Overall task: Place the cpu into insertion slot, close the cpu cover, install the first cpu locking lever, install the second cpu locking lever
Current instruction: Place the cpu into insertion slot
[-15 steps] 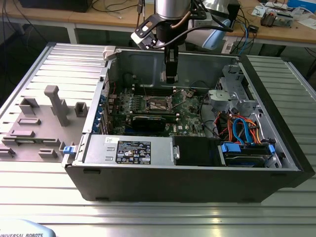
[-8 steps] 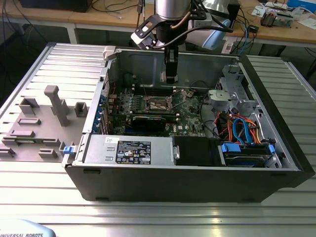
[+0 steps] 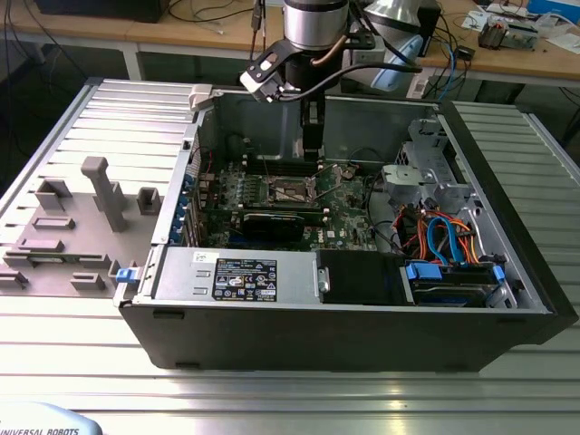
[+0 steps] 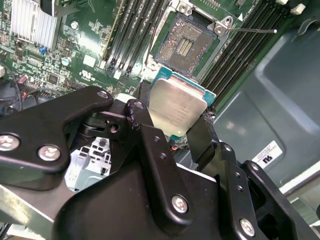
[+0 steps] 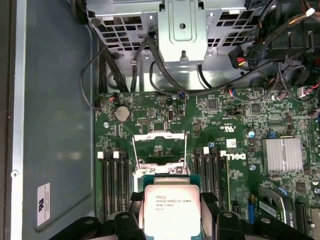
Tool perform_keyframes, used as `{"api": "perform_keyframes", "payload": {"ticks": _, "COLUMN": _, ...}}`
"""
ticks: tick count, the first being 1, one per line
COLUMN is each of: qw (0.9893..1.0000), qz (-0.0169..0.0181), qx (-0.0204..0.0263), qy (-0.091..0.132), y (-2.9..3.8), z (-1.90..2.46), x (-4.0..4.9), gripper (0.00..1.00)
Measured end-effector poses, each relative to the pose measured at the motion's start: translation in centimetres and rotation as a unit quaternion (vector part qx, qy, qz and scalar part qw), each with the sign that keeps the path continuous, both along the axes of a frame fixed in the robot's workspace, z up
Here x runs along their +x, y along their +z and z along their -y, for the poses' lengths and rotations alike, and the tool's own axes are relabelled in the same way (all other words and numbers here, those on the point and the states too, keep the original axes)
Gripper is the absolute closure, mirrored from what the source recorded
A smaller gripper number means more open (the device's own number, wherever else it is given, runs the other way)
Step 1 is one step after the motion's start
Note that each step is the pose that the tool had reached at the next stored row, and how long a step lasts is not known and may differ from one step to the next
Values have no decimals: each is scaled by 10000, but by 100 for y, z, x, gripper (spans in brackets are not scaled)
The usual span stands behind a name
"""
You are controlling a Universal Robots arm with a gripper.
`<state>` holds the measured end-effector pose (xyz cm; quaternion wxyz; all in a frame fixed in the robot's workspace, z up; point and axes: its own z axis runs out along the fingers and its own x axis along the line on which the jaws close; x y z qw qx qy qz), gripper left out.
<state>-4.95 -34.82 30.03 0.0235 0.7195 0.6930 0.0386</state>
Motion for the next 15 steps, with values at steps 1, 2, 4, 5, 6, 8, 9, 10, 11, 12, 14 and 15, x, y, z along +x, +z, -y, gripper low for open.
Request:
{"api": "perform_keyframes", "payload": {"ticks": 1, "qw": 10000, "qz": 0, "qx": 0, "qy": 1, "y": -18, "z": 0, "x": -3, "gripper": 46}}
{"api": "perform_keyframes", "payload": {"ticks": 2, "qw": 10000, "qz": 0, "qx": 1, "qy": 1, "y": -41, "z": 0, "x": -7, "gripper": 46}}
{"api": "perform_keyframes", "payload": {"ticks": 4, "qw": 10000, "qz": 0, "qx": 1, "qy": 2, "y": -93, "z": 0, "x": -11, "gripper": 46}}
{"api": "perform_keyframes", "payload": {"ticks": 5, "qw": 10000, "qz": 0, "qx": 0, "qy": 1, "y": -124, "z": 0, "x": -12, "gripper": 46}}
{"api": "perform_keyframes", "payload": {"ticks": 6, "qw": 10000, "qz": 0, "qx": 0, "qy": 1, "y": -143, "z": 0, "x": -13, "gripper": 46}}
{"api": "perform_keyframes", "payload": {"ticks": 8, "qw": 10000, "qz": -1, "qx": 0, "qy": 1, "y": -162, "z": 0, "x": -13, "gripper": 46}}
{"api": "perform_keyframes", "payload": {"ticks": 9, "qw": 10000, "qz": -1, "qx": -1, "qy": 1, "y": -162, "z": 0, "x": -13, "gripper": 46}}
{"api": "perform_keyframes", "payload": {"ticks": 10, "qw": 10000, "qz": -1, "qx": -1, "qy": 1, "y": -163, "z": 0, "x": -13, "gripper": 46}}
{"api": "perform_keyframes", "payload": {"ticks": 11, "qw": 10000, "qz": 0, "qx": 0, "qy": 1, "y": -164, "z": 0, "x": -13, "gripper": 46}}
{"api": "perform_keyframes", "payload": {"ticks": 12, "qw": 10000, "qz": 0, "qx": 0, "qy": 1, "y": -166, "z": 0, "x": -13, "gripper": 46}}
{"api": "perform_keyframes", "payload": {"ticks": 14, "qw": 10000, "qz": 0, "qx": 0, "qy": 1, "y": -167, "z": 0, "x": -12, "gripper": 46}}
{"api": "perform_keyframes", "payload": {"ticks": 15, "qw": 10000, "qz": 0, "qx": 0, "qy": 1, "y": -167, "z": 0, "x": -12, "gripper": 46}}
